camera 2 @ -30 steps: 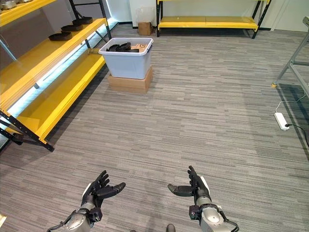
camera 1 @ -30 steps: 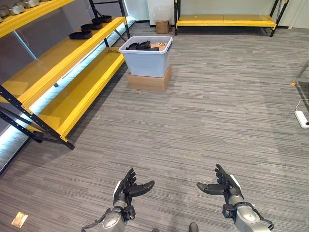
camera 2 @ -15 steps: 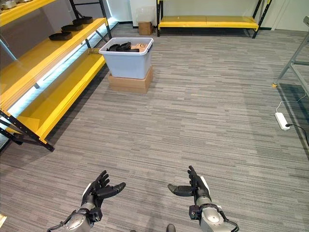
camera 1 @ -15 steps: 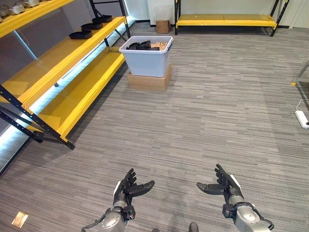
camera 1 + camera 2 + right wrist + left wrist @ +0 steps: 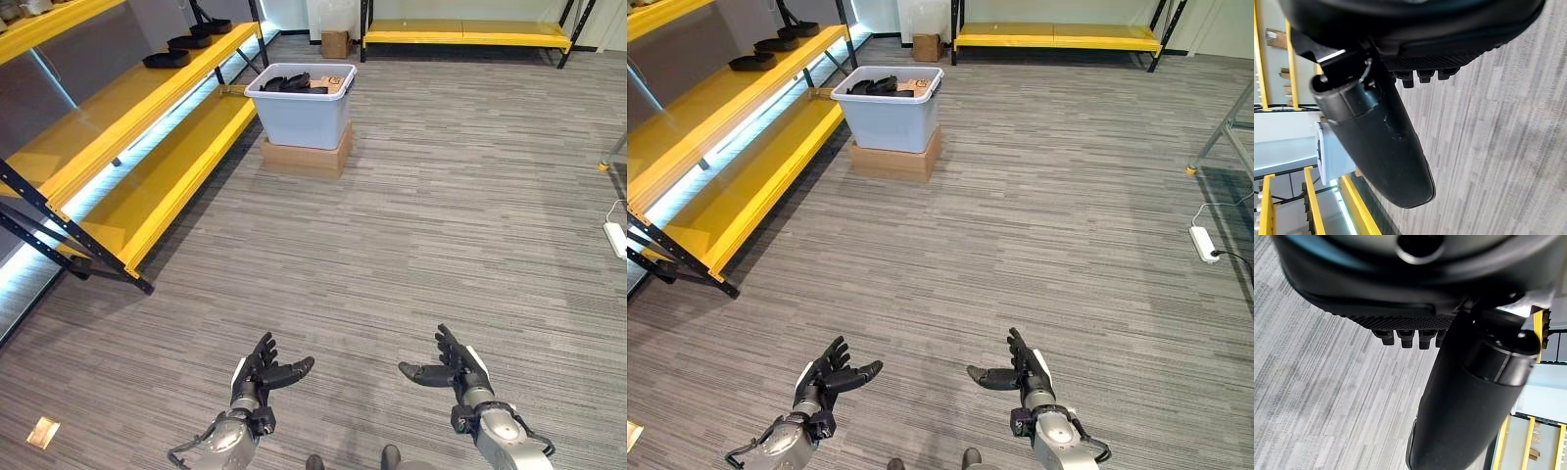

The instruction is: Move parts from the plastic box to the shelf.

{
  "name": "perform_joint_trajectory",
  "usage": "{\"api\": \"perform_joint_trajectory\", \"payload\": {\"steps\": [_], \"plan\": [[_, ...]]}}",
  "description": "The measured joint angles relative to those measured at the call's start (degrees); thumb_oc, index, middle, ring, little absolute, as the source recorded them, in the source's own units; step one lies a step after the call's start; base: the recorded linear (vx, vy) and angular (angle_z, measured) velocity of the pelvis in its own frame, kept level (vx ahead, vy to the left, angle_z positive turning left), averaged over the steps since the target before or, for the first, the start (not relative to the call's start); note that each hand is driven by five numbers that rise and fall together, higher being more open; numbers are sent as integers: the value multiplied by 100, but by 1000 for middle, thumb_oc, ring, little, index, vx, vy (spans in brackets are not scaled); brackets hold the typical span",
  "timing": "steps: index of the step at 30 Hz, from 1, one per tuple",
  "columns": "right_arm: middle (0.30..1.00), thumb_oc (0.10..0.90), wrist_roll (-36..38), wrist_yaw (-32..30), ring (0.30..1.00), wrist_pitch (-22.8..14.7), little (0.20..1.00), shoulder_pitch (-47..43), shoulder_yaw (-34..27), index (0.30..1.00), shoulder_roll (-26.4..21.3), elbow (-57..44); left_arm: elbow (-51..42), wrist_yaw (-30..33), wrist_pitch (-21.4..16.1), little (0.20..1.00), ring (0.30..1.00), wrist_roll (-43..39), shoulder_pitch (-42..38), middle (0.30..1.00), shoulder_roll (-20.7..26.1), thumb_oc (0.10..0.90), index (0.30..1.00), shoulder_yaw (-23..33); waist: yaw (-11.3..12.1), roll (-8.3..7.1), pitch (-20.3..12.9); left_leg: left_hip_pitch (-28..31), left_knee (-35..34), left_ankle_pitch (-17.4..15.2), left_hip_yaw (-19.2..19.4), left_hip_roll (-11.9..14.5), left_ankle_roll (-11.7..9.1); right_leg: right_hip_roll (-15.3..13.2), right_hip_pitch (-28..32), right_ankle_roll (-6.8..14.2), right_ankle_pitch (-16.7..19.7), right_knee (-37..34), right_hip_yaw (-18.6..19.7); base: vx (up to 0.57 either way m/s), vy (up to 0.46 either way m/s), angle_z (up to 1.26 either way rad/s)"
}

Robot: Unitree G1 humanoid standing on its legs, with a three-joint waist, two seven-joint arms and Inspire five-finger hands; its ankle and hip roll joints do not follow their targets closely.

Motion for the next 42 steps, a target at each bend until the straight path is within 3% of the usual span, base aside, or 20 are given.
{"api": "perform_joint_trajectory", "payload": {"steps": [4,6,8,9,11,13,16,20,22,26,28,29,31,33,35,36,37,38,41,42], "plan": [[1000,900,9,-13,1000,-2,1000,-105,-7,1000,-21,2,3,19,-15,1000,1000,-2,-148,1000,31,900,1000,83,5,-210,162,-422,750,-466,-77,-196,14,-399,-619,53,-585,1320,-36,9,236,21],[1000,900,22,-17,1000,-26,1000,-67,-96,1000,51,0,14,5,-14,1000,1000,-1,-187,1000,22,900,1000,56,-73,-273,231,-654,1220,-732,-129,-429,238,-628,-809,185,-752,1869,-109,31,351,36],[1000,900,26,-27,1000,-27,1000,-68,-146,1000,76,11,38,-2,-5,1000,1000,1,-227,1000,13,900,1000,-27,-105,-198,388,-725,1525,-908,-145,-457,272,-849,-1202,364,-650,2902,-10,62,344,24],[1000,900,24,-29,1000,-27,1000,-65,-142,1000,130,27,42,-3,-6,1000,1000,0,-232,1000,19,900,1000,-22,-87,-226,435,-728,1853,-1083,-28,-598,429,-993,-1379,489,-527,3233,39,102,247,2],[1000,900,27,-26,1000,-22,1000,-79,-82,1000,129,-6,56,-14,3,1000,1000,0,-267,1000,44,900,1000,-62,-134,-92,594,-715,2129,-1351,67,-526,442,-1311,-1611,267,-214,3893,-276,115,127,-2],[1000,900,28,4,1000,-28,1000,-78,-76,1000,132,-40,26,-6,-4,1000,1000,0,-275,1000,46,900,1000,-31,-164,-48,684,-685,2144,-1472,-2,-589,657,-1229,-1821,227,-204,4068,-216,114,40,-1],[1000,900,39,-5,1000,-27,1000,-73,-67,1000,128,-76,19,-8,0,1000,1000,1,-313,1000,135,900,1000,-49,-275,-32,807,-657,2103,-1499,-105,-690,807,-867,-2094,443,-334,3297,129,251,0,4],[1000,900,52,-21,1000,-25,1000,-30,-44,1000,136,-78,31,-35,0,1000,1000,2,-399,1000,225,900,1000,-31,-366,-228,891,-463,2027,-1575,-197,-841,759,-685,-2364,413,-142,2119,260,289,-46,32],[1000,900,55,-22,1000,-53,1000,12,-56,1000,132,-79,33,-48,1,1000,1000,2,-399,1000,199,900,1000,-53,-427,-279,880,-350,2050,-1731,-371,-917,740,-421,-2489,478,105,1509,607,377,-122,45],[1000,900,53,21,1000,-53,1000,177,-66,1000,109,-77,-37,-55,5,1000,1000,2,-276,1000,128,900,1000,-103,-474,-206,713,135,1894,-2182,-774,-766,317,-206,-2393,235,750,1594,486,397,-133,43],[1000,900,58,52,1000,-59,1000,43,-48,1000,28,-83,-38,-51,6,1000,1000,-5,-222,1000,101,900,1000,-115,-486,-44,586,491,1542,-2266,-791,-448,116,66,-2438,-258,245,2098,356,411,-182,0],[1000,900,62,69,1000,-63,1000,-32,-55,1000,-3,-88,-40,-60,6,1000,1000,-11,-187,1000,98,900,1000,-122,-508,1,500,676,1388,-2320,-786,-327,17,148,-2425,-262,33,2258,296,574,-262,2],[1000,900,61,98,1000,-102,1000,-66,-66,1000,-82,-93,-86,-138,3,1000,1000,-16,-191,1000,115,900,1000,-117,-535,-32,259,795,1421,-2209,-763,-135,-128,267,-2386,-462,-467,2584,133,381,-244,12],[1000,900,61,126,1000,-169,1000,-13,-172,1000,-94,7,-102,-190,-5,1000,1000,-23,-298,1000,123,900,1000,-163,-526,-109,166,405,2817,-1972,-847,118,-366,396,-2029,-660,-777,2597,9,174,-325,18],[1000,900,97,111,1000,-226,1000,88,-271,1000,-203,-13,-87,-179,-8,1000,1000,-190,-502,1000,113,900,1000,-311,-421,-196,23,-878,5265,-86,-1212,37,-285,509,-1821,-955,-904,2419,-103,173,-278,12],[1000,900,102,88,1000,-228,1000,89,-253,1000,-226,61,-72,-168,-25,1000,1000,-244,-609,1000,160,900,1000,-379,-270,-377,78,-1362,5916,-15,-1186,-55,-261,524,-1685,-1040,-939,2336,-15,291,-185,-14],[1000,900,102,66,1000,-215,1000,114,-276,1000,-165,50,-71,-170,-11,1000,1000,-243,-684,1000,211,900,1000,-422,-215,-505,144,-1628,6013,-206,-1103,-31,-41,528,-1501,-993,-904,2203,-14,318,-98,-12],[1000,900,104,10,1000,-213,1000,130,-263,1000,-65,34,-65,-174,-8,1000,1000,-244,-660,1000,259,900,1000,-417,-205,-653,195,-1923,5743,-450,-1005,-25,-19,519,-1203,-987,-908,2011,-5,363,-30,6],[1000,900,98,-21,1000,-220,1000,159,-242,1000,-47,-9,-97,-163,-5,1000,1000,-245,-506,1000,266,900,1000,-395,-193,-700,245,-2402,4612,-584,-824,176,36,567,-687,-865,-921,1620,-4,418,126,-10],[1000,900,83,-33,1000,-218,1000,136,-230,1000,-23,-20,-59,-165,-8,1000,1000,-241,-477,1000,286,900,1000,-375,-157,-690,263,-2446,3497,-543,-580,561,-11,612,-483,-666,-955,1429,46,408,235,-13]]}}
